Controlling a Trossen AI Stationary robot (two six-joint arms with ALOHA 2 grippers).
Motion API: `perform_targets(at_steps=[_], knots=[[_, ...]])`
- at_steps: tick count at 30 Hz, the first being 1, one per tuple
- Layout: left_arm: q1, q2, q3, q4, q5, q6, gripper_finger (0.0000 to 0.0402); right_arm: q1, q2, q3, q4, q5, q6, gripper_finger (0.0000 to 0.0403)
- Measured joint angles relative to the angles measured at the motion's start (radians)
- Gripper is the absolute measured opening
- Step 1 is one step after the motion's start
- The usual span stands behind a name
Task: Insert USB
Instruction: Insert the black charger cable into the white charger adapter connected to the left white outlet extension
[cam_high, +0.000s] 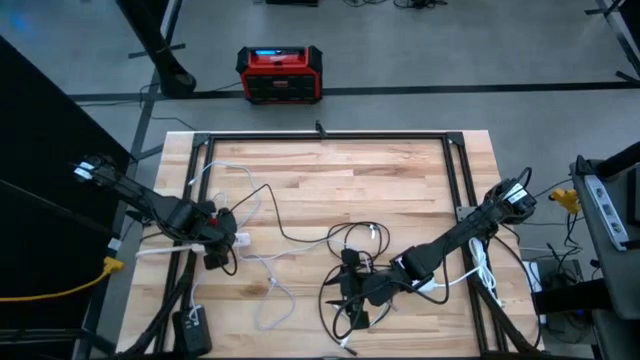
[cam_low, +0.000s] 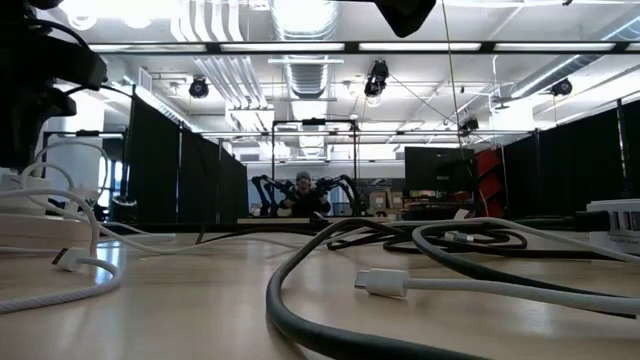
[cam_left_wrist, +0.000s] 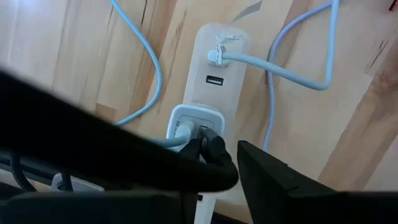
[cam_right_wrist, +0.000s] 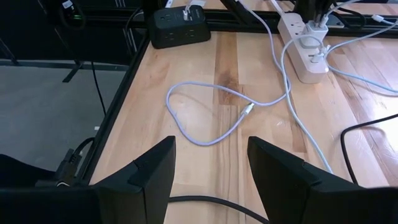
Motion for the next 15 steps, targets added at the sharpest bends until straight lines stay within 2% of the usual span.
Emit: perform_targets(at_steps=[5,15], knots=[[0.0,-0.001,0.001,-0.005,-0.001,-0.001,0.0119,0.0,0.0,0.0,0.0,0.0,0.0,0.0185],[0.0,-0.002,0.003,-0.058,0.101,-0.064,0.0128,0.0,0.0,0.0,0.0,0.0,0.0,0.0186]])
